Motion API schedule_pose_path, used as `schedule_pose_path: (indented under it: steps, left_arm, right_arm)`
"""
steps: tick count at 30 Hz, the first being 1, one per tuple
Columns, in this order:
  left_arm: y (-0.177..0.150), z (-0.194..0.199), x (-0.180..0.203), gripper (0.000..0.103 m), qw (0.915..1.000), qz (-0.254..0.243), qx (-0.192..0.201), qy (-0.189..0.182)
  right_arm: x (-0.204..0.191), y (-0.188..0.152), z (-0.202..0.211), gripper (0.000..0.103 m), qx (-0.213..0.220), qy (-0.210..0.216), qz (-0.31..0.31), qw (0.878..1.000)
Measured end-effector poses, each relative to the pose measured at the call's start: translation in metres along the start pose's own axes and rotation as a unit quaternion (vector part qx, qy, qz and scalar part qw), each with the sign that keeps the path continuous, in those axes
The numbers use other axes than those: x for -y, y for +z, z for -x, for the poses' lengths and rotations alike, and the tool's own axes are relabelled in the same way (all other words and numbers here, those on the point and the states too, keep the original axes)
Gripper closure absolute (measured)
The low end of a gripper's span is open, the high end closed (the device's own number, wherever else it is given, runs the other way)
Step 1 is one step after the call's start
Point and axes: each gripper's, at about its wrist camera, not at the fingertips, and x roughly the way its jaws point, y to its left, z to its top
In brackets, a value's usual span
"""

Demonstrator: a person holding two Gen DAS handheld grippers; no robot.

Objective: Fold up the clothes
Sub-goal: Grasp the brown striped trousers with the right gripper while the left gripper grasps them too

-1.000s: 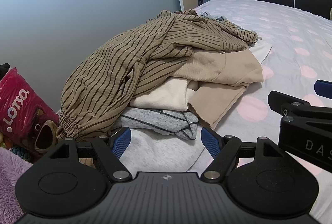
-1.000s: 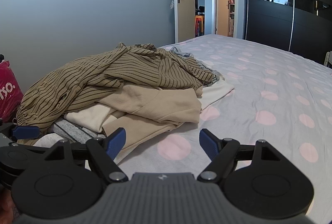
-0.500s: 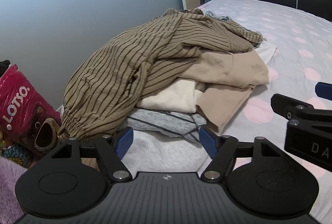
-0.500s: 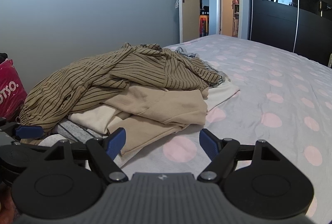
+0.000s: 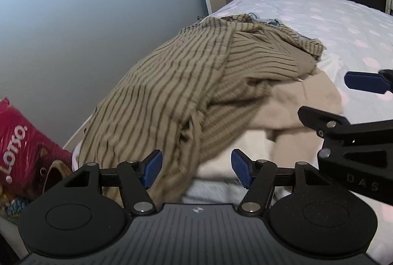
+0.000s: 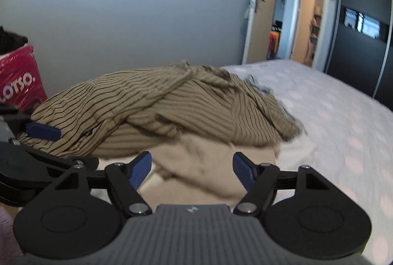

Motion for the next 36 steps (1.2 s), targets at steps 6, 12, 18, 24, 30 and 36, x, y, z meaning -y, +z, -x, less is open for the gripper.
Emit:
schedule_pose_path:
  steps: [6,12,18,24,30,36]
  left_arm:
    - [0.014,-0.031,-0.016,0.043,0.9998,0.019,-0.004,-0.001]
    - [0.015,-0.044,-0.030,0.064,0.9987,0.051,-0.002,-0.007]
    - [0.015,-0.031,-0.033,0.096,0.9980,0.057,0.023,-0.013]
    - [0.014,0.009,-0.026,0.100,0.9958,0.043,0.075,-0.030]
    - [0.018,0.065,-0.014,0.101,0.9910,0.019,0.120,-0.055]
    - [0.026,0.125,0.010,0.101,0.9824,-0.028,0.160,-0.092]
  right_arm:
    - [-0.004,0.012,-0.045,0.033,-0.016,0.037,0.045,0.998]
    - [-0.022,0.020,-0.073,0.052,-0.002,0.040,0.088,0.995]
    - [-0.021,0.024,-0.070,0.103,-0.016,0.032,0.055,0.998]
    - [-0.012,0.031,-0.028,0.103,-0.003,0.011,0.048,0.999]
    - [0.017,0.044,0.037,0.103,0.028,-0.069,0.048,0.996]
    - [0.037,0.037,0.095,0.103,0.036,-0.071,0.036,0.996]
